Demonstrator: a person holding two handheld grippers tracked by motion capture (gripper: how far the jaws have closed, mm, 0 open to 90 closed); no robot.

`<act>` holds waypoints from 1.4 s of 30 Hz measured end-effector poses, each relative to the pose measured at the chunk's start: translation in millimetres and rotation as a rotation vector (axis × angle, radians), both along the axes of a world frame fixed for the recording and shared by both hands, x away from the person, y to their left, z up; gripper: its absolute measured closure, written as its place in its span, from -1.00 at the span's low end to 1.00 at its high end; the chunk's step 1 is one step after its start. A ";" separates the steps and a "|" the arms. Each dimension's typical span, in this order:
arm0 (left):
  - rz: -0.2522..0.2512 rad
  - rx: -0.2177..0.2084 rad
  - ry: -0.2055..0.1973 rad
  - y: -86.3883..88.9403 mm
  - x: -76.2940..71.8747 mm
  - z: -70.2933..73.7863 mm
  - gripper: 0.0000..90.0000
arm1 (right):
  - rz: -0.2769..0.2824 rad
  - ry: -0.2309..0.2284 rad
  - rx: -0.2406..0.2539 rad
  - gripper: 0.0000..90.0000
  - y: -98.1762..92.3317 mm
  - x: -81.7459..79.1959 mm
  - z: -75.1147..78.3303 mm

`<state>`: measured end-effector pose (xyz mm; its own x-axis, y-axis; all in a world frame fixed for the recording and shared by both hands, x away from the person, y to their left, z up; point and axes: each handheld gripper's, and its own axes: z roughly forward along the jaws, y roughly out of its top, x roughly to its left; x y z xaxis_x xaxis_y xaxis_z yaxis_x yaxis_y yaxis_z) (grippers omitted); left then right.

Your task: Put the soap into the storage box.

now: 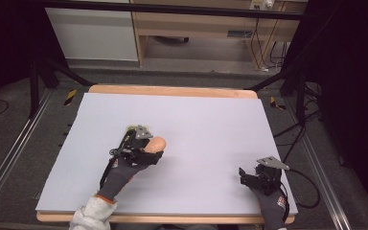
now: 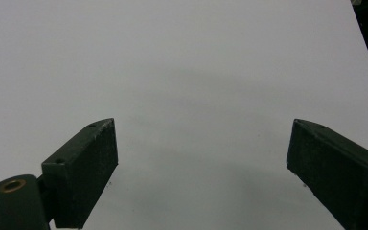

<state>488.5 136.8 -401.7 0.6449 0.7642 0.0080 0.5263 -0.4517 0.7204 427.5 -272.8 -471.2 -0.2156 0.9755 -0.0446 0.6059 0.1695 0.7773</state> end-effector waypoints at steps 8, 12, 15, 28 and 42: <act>0.064 0.002 -0.031 13.6 9.0 7.8 -0.30 | 0.001 -0.001 0.001 -0.76 0.0 0.0 0.0; 0.108 -0.009 -0.038 21.2 16.4 9.0 -0.30 | 0.002 0.000 0.000 -0.76 0.0 0.1 0.0; 0.127 -0.012 -0.038 26.0 20.1 9.1 -0.30 | 0.002 0.000 0.001 -0.76 0.1 0.1 0.0; 0.183 -0.002 -0.032 31.4 34.2 2.6 -0.30 | 0.001 0.002 0.002 -0.76 0.3 0.2 -0.2; 0.251 -0.001 -0.023 34.4 47.5 -7.3 -0.30 | 0.001 0.004 0.006 -0.76 0.3 0.2 -0.1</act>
<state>536.0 171.2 -409.0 0.4349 0.9003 0.0199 0.6053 -0.3086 0.7337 427.7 -272.5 -471.4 -0.2165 0.9755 -0.0382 0.6089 0.1655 0.7758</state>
